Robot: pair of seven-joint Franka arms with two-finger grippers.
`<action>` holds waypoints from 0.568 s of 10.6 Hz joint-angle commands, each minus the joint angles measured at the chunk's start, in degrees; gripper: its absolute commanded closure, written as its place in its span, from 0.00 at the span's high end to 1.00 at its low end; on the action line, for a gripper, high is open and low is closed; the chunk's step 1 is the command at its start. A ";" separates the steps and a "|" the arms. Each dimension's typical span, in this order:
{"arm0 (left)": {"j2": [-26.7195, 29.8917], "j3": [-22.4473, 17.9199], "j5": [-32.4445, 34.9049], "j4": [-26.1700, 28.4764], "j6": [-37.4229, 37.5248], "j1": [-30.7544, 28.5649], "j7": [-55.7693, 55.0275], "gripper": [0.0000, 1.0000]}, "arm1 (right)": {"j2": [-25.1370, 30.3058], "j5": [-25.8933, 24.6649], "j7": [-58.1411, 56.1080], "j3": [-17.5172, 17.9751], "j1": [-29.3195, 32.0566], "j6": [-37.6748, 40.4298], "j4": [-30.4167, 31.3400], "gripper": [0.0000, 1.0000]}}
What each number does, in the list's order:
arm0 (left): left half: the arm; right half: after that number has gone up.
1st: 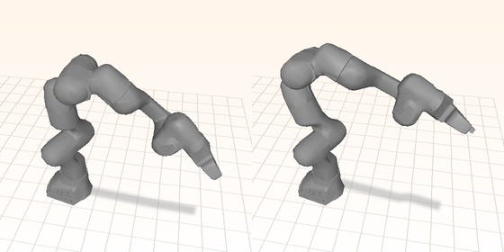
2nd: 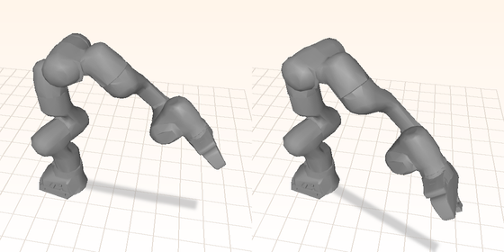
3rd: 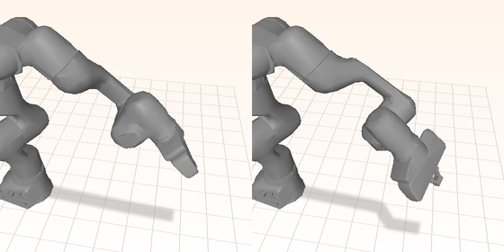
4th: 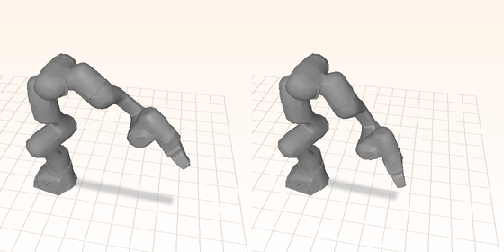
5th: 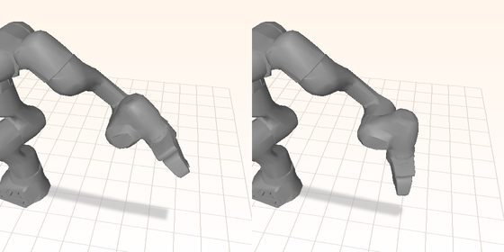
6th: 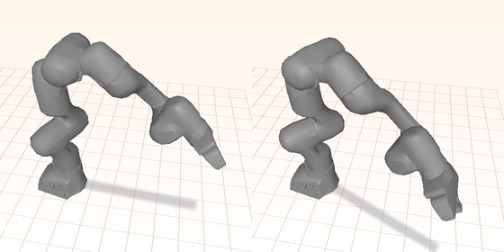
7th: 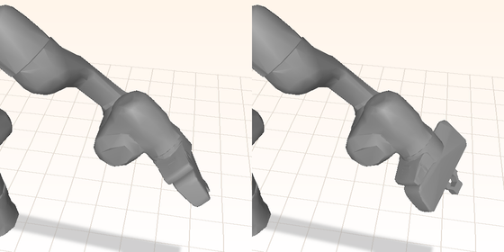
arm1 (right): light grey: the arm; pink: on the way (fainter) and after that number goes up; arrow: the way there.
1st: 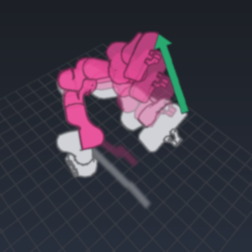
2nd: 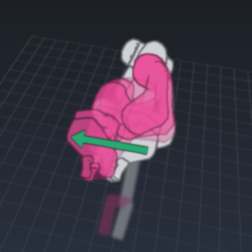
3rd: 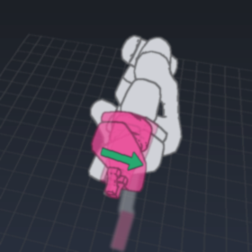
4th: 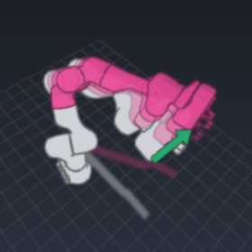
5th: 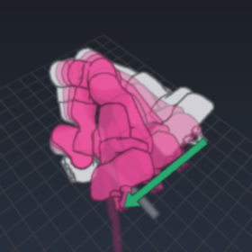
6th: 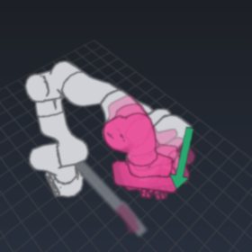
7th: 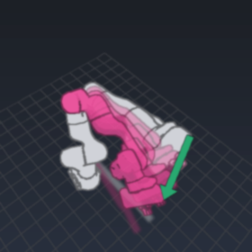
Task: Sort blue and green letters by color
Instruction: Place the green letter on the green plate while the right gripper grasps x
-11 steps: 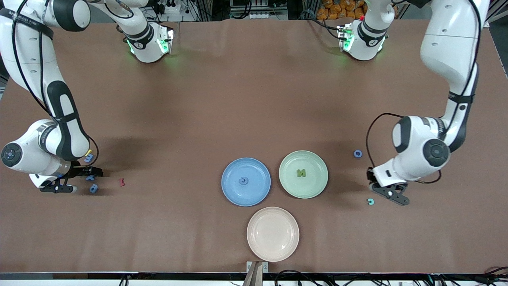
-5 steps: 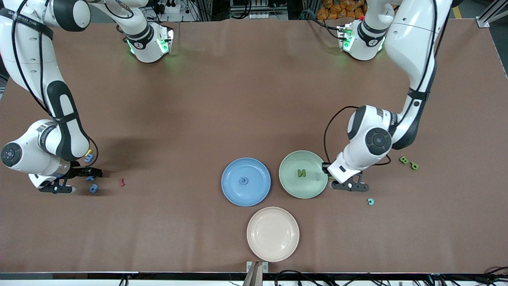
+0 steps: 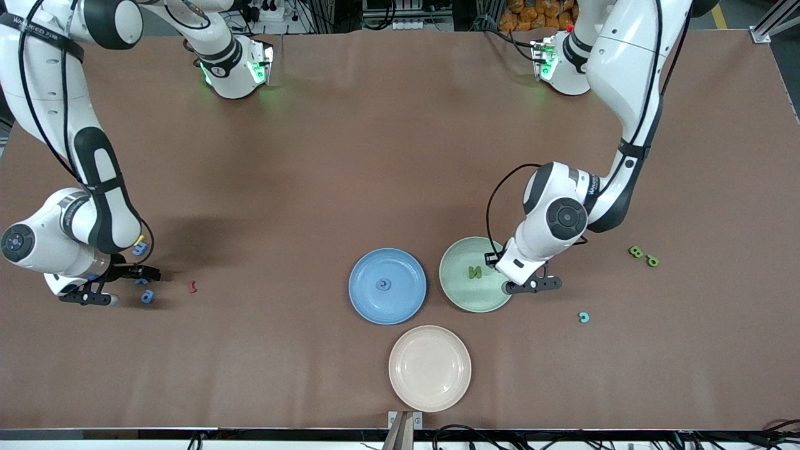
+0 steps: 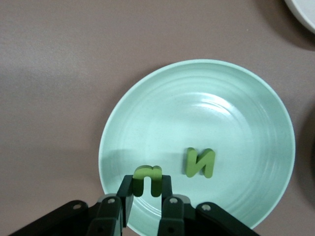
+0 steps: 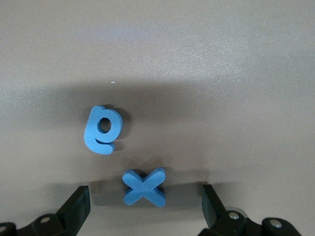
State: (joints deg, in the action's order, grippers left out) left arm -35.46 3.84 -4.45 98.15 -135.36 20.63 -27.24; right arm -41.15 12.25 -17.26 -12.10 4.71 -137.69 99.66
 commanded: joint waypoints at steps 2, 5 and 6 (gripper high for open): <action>-0.22 -0.68 -1.62 -2.00 0.71 0.47 -3.34 1.00 | -0.16 -1.43 1.35 0.59 0.74 -0.30 -0.35 1.00; 0.22 -0.77 -1.62 -2.00 0.97 -0.41 -4.91 1.00 | -0.16 -1.35 1.09 0.59 0.82 -0.56 -0.43 0.00; 0.39 -0.86 -1.53 -1.74 1.67 -1.72 -7.28 1.00 | -0.16 -1.35 1.09 0.59 0.83 -0.57 -0.43 0.00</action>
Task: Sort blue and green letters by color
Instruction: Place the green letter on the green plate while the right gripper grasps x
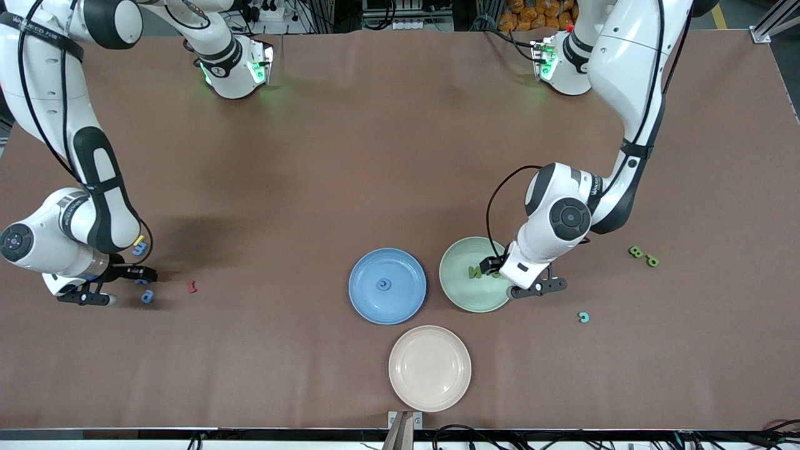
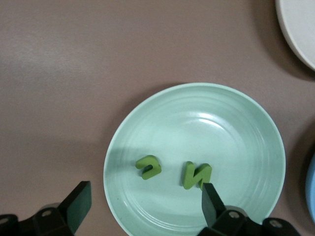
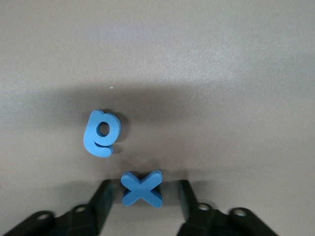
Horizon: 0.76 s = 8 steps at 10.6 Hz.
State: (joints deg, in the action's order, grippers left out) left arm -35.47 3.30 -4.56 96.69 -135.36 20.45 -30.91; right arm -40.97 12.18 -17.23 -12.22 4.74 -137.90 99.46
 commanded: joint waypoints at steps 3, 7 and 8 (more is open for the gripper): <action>0.93 -0.75 -0.63 -0.28 6.41 -5.15 -11.15 1.00 | 0.19 -1.20 3.24 0.71 -0.26 0.61 -0.32 0.00; 1.28 -1.89 5.76 0.86 7.30 -9.81 -22.87 1.00 | 0.37 -0.85 13.49 1.06 -5.43 4.72 -4.17 0.00; 1.46 -1.89 7.88 1.30 7.30 -11.99 -22.88 1.00 | 0.54 -0.59 19.19 1.23 -8.40 5.61 -5.14 0.00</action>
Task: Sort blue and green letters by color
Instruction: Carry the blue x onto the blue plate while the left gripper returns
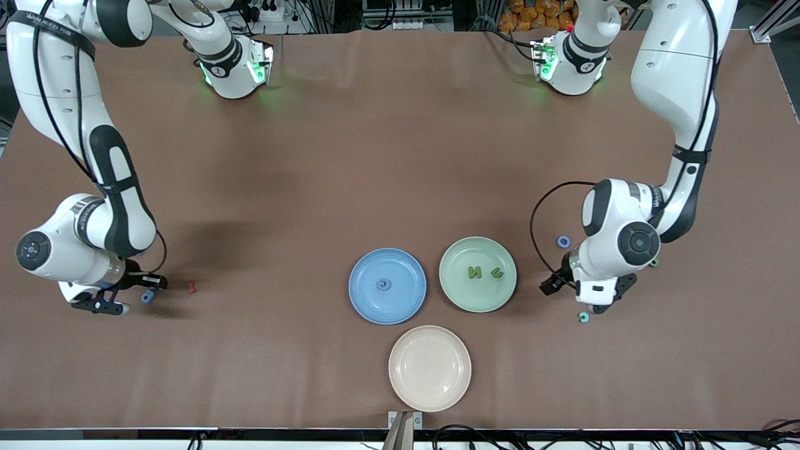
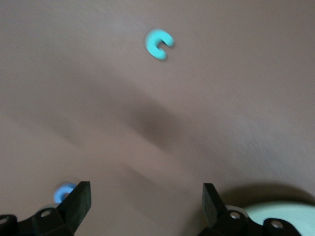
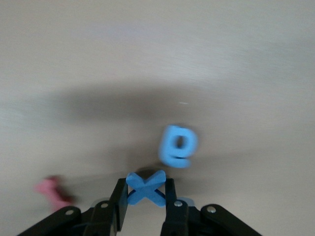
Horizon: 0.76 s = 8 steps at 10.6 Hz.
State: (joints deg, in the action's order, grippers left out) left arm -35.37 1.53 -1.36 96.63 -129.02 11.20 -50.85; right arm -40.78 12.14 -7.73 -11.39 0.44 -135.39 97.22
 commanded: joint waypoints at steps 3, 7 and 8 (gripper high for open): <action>4.59 0.05 10.65 5.48 0.17 -9.16 -2.24 1.00 | 0.53 -0.36 30.86 1.01 -14.29 6.54 -5.11 0.00; 8.99 0.31 11.56 13.39 -6.49 -15.58 -1.27 1.00 | -0.18 2.78 56.82 3.11 -25.65 6.46 -9.14 0.00; 9.96 0.40 11.47 15.33 -8.34 -16.21 -1.27 1.00 | -0.09 5.50 60.60 4.61 -26.97 6.20 -9.85 0.00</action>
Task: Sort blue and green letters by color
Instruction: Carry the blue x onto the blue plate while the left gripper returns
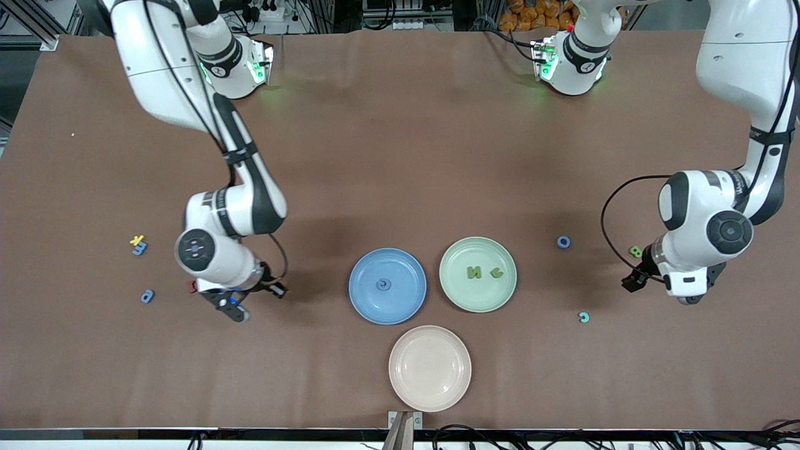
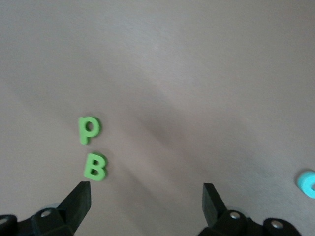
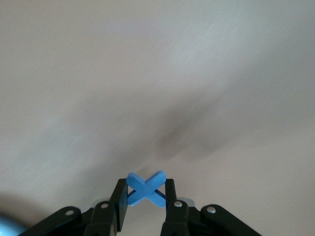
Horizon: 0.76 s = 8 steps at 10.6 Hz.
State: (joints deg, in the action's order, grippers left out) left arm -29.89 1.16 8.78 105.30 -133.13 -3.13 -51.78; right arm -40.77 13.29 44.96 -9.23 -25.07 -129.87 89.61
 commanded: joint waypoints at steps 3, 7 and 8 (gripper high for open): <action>5.64 0.86 1.06 11.24 -9.85 -3.81 -0.34 1.00 | -0.19 5.95 20.92 3.51 -6.57 0.40 -6.01 0.00; 4.14 0.86 0.71 15.63 -17.33 -4.68 -0.43 1.00 | -1.42 9.02 25.62 4.48 -9.82 -3.81 -7.35 0.00; 3.88 0.77 0.71 16.07 -18.29 -4.95 -0.43 1.00 | -1.77 9.38 25.62 4.48 -10.35 -3.82 -7.35 0.23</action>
State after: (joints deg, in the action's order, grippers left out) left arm -26.45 1.31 8.79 118.81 -148.22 -6.49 -51.79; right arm -41.03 20.99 69.25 -4.72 -34.19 -132.65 83.23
